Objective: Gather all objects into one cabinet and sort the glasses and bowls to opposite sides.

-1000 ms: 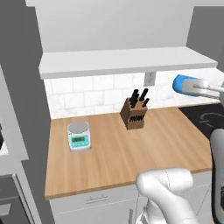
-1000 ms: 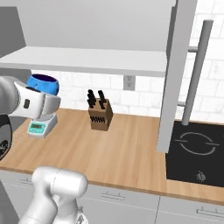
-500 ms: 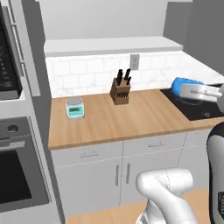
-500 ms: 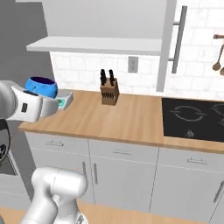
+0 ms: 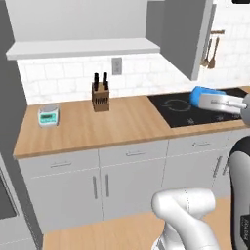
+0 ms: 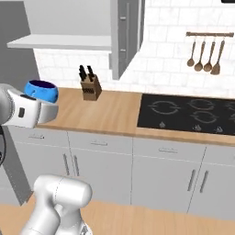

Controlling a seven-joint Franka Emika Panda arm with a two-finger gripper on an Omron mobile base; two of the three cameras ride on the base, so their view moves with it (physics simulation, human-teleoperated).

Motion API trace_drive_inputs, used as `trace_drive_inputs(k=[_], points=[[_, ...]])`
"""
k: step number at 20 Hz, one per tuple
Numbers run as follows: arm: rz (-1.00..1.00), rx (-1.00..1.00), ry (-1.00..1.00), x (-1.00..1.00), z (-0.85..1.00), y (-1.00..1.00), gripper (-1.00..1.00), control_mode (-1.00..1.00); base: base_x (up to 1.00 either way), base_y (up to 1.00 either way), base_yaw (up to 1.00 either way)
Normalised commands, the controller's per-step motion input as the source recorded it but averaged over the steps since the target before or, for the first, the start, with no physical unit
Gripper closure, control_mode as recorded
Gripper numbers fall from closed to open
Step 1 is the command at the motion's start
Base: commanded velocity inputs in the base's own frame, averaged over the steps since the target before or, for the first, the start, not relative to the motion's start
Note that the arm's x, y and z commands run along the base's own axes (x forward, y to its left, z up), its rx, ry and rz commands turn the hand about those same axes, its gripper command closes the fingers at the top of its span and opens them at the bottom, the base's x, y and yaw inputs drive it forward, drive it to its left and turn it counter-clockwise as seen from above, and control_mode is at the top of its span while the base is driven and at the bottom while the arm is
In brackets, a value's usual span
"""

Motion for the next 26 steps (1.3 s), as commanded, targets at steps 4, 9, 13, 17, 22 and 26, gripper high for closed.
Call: trace_drive_inputs(k=[4, 9, 13, 17, 22, 26], points=[[0.00, 0.00, 0.00, 0.00, 0.00, 0.00, 1.00, 1.00, -0.29, -1.00, 0.00], [0.00, 0.00, 0.00, 0.00, 0.00, 0.00, 1.00, 1.00, -0.12, -1.00, 0.00], [0.00, 0.00, 0.00, 0.00, 0.00, 0.00, 1.00, 1.00, 0.00, -1.00, 0.00], [0.00, 0.00, 0.00, 0.00, 0.00, 0.00, 1.00, 1.00, 0.00, -1.00, 0.00], [0.00, 0.00, 0.00, 0.00, 0.00, 0.00, 1.00, 1.00, 0.02, -1.00, 0.01], [0.00, 0.00, 0.00, 0.00, 0.00, 0.00, 1.00, 1.00, 0.01, -1.00, 0.01]])
